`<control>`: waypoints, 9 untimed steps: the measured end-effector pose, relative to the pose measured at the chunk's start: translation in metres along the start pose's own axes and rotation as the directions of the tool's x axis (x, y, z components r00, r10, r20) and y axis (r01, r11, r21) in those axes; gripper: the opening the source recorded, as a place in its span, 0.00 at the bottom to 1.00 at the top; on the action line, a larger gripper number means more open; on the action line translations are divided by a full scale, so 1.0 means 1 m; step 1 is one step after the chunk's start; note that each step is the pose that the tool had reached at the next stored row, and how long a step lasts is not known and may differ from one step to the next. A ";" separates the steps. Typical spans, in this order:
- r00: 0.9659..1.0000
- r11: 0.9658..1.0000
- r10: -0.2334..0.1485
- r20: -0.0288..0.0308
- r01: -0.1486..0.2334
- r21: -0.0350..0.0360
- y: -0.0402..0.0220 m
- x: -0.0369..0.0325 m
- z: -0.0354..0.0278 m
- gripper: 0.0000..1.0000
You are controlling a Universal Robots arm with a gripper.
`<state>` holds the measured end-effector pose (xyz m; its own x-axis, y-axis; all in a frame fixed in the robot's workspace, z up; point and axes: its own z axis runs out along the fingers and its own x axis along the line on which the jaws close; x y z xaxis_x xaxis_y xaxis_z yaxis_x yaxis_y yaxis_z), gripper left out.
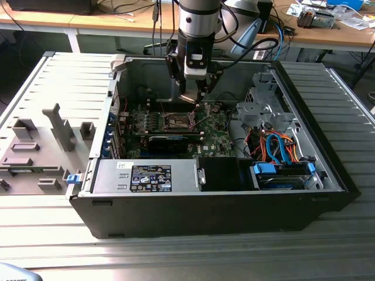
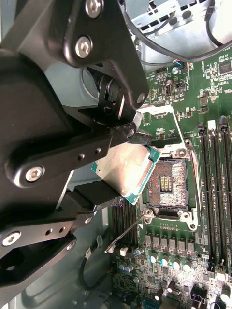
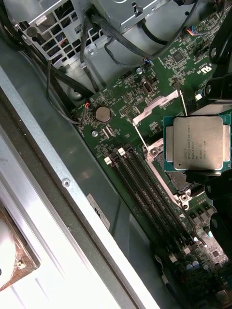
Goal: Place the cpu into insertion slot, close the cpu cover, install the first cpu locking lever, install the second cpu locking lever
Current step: 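Place the cpu into insertion slot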
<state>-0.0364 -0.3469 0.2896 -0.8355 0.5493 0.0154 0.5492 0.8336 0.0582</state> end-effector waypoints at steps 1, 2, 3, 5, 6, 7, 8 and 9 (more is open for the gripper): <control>1.000 1.000 0.001 0.000 -0.001 0.000 0.0000 0.0000 0.0000 0.55; 1.000 1.000 0.002 0.000 -0.002 0.000 0.0000 0.0000 0.0000 0.55; 1.000 1.000 0.003 0.000 -0.003 0.000 0.0000 0.0000 0.0000 0.55; 1.000 1.000 0.005 0.000 -0.005 0.000 0.0000 0.0000 0.0000 0.55; 1.000 1.000 0.006 0.000 -0.006 0.000 0.0000 0.0000 0.0000 0.55; 1.000 1.000 0.006 0.000 -0.006 0.000 0.0000 0.0000 0.0000 0.55; 1.000 1.000 0.007 0.000 -0.007 0.000 0.0000 0.0000 0.0000 0.55; 1.000 1.000 0.008 0.000 -0.008 0.000 0.0000 0.0000 0.0000 0.55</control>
<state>-0.0364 -0.3470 0.2896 -0.8311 0.5559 0.0154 0.5557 0.8293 0.0582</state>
